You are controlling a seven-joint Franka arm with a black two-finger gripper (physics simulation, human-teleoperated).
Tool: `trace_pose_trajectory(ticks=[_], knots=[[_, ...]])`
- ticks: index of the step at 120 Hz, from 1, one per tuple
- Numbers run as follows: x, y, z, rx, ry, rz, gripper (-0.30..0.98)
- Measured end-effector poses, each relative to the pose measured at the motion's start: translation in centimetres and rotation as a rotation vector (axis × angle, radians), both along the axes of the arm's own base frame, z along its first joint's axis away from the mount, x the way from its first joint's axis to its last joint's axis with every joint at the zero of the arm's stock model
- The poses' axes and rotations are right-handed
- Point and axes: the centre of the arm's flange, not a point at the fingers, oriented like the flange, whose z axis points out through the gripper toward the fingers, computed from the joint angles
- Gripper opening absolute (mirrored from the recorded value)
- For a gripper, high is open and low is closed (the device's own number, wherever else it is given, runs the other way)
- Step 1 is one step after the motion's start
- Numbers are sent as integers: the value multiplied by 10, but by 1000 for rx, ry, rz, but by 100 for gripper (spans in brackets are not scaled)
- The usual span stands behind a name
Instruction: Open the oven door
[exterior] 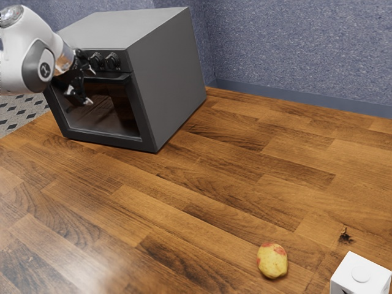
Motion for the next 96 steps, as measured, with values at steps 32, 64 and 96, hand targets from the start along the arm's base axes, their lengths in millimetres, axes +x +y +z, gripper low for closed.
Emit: trace_pose_trajectory(ticks=[32,64,96], knots=[[-1,4,-14,-19,17,2,68],[-36,-18,-10,-25,50,17,68],[-83,-5,-17,-65,62,90,68]])
